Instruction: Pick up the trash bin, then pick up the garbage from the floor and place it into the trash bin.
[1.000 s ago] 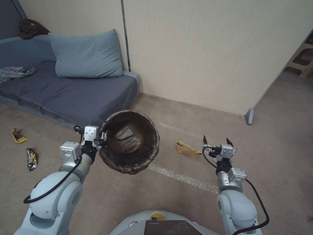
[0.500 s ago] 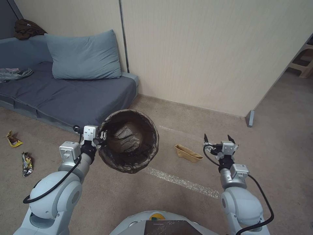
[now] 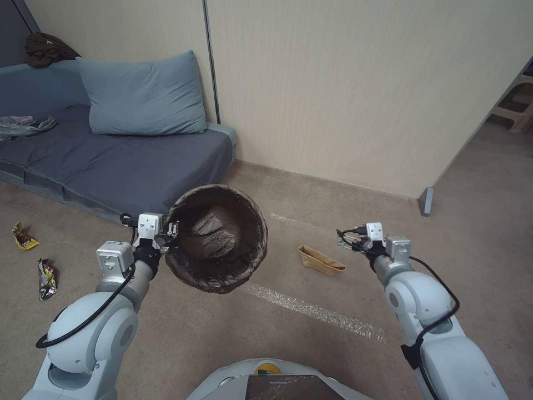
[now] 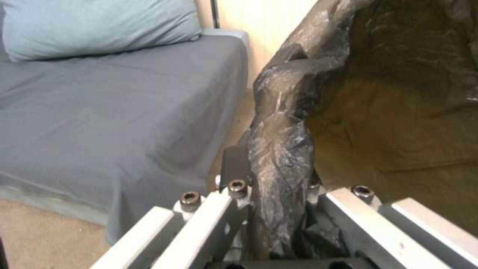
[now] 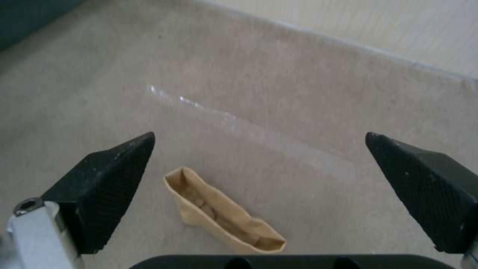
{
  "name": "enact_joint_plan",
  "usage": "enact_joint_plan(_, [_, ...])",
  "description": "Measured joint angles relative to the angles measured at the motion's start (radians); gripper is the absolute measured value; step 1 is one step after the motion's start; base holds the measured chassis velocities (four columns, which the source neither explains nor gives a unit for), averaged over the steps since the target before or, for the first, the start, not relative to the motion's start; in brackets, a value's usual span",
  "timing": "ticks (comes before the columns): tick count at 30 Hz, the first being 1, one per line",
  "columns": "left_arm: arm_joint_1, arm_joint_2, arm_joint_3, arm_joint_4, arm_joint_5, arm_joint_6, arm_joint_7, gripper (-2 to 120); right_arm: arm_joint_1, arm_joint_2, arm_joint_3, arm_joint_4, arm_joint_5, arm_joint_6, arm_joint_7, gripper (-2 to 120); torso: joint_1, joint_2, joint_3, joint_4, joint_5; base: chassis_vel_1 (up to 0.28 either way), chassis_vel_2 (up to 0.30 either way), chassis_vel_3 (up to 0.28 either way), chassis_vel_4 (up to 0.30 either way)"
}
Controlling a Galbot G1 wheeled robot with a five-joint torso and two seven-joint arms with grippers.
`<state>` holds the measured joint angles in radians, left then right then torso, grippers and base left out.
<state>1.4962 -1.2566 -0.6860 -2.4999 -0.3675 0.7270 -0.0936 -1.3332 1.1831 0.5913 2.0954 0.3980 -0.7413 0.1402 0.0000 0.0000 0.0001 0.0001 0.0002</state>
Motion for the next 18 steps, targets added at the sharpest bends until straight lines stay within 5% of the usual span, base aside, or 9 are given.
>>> enact_joint_plan(18, [-0.008,0.000,0.002,0.000,0.008,-0.005,0.005,0,0.149,-0.138,-0.183,-0.272,0.003,0.001,-0.018,100,0.000,0.000,0.000,0.0000,-0.0001,0.000,0.000,0.000,0.000])
